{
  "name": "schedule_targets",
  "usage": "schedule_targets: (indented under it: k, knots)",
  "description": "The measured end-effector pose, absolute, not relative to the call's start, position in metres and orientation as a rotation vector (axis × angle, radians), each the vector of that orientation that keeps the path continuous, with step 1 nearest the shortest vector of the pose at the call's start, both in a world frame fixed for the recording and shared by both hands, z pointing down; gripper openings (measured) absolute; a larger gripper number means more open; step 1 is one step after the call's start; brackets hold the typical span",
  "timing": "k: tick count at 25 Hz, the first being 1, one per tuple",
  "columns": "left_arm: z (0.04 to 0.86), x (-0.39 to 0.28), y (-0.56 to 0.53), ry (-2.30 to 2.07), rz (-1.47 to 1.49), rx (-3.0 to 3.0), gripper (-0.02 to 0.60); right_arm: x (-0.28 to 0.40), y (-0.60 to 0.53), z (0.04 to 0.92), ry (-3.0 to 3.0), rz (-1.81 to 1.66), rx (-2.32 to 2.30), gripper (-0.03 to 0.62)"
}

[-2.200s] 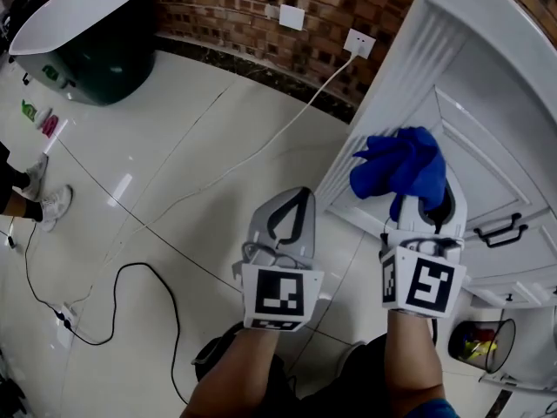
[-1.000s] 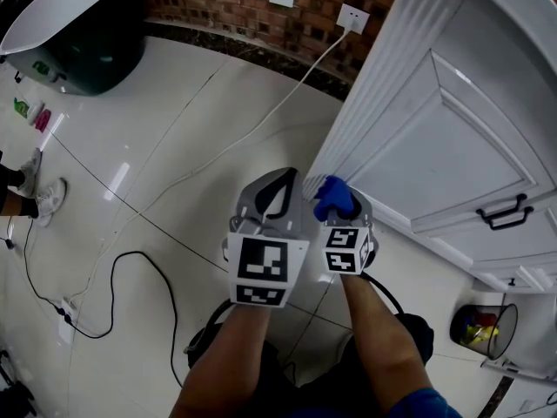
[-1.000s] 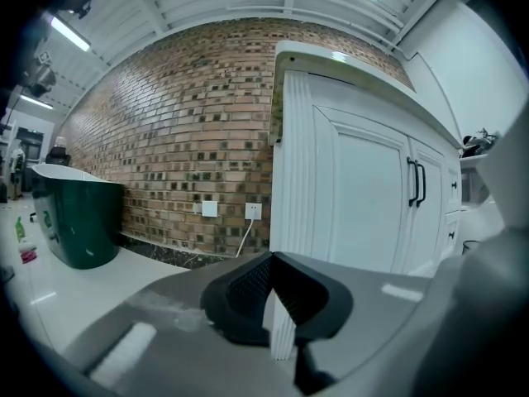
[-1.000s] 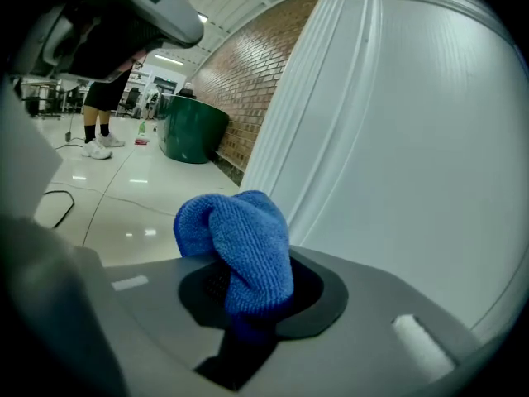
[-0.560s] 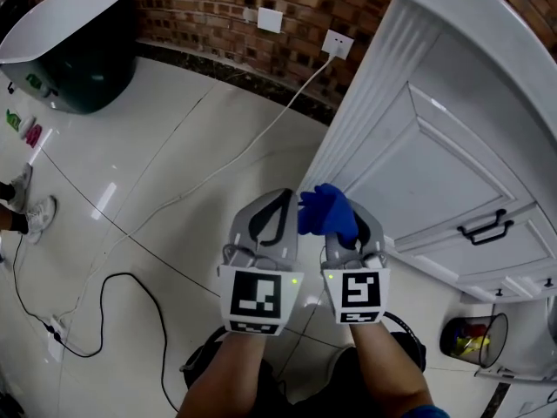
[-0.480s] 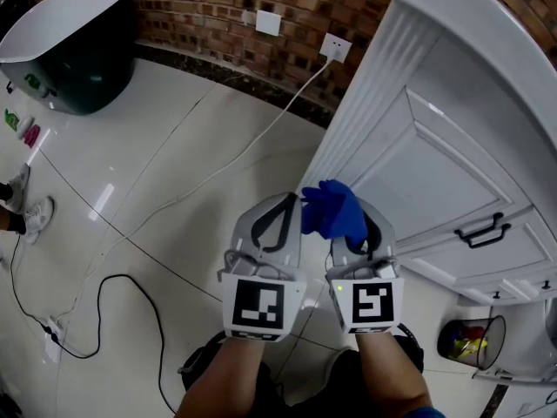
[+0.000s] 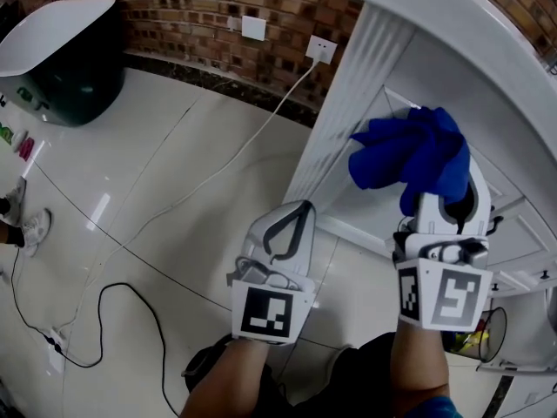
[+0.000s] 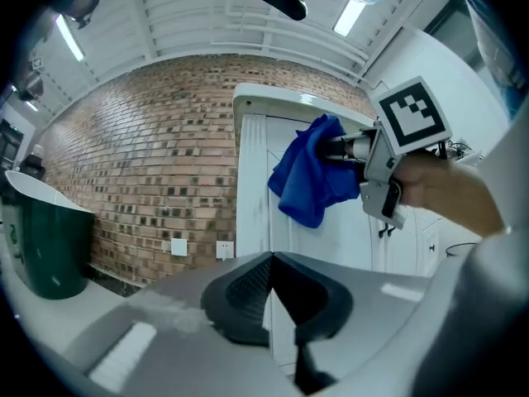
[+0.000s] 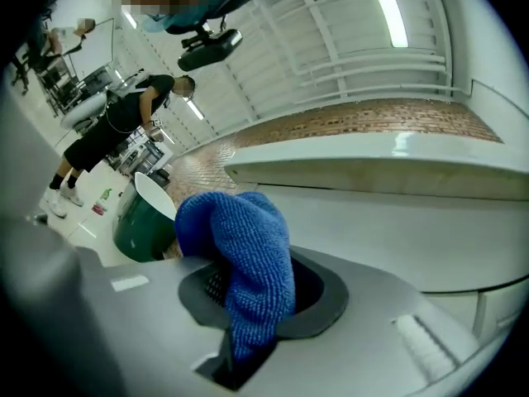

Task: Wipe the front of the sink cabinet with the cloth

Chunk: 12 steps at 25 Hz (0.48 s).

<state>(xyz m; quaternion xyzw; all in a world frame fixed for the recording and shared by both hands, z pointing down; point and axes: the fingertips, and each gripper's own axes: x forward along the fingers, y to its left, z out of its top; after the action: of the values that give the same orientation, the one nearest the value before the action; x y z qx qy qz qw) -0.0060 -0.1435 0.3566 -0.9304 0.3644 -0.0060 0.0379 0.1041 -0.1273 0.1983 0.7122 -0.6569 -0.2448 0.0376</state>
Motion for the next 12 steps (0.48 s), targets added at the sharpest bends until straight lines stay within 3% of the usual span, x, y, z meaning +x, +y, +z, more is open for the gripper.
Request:
schedule_targets:
  k: [12]
  knots:
    - [0.377,-0.018,-0.153,1.207,-0.121,-2.878,0.005,0.108,-0.135,0.311,-1.918,-0.461,2.075,0.078]
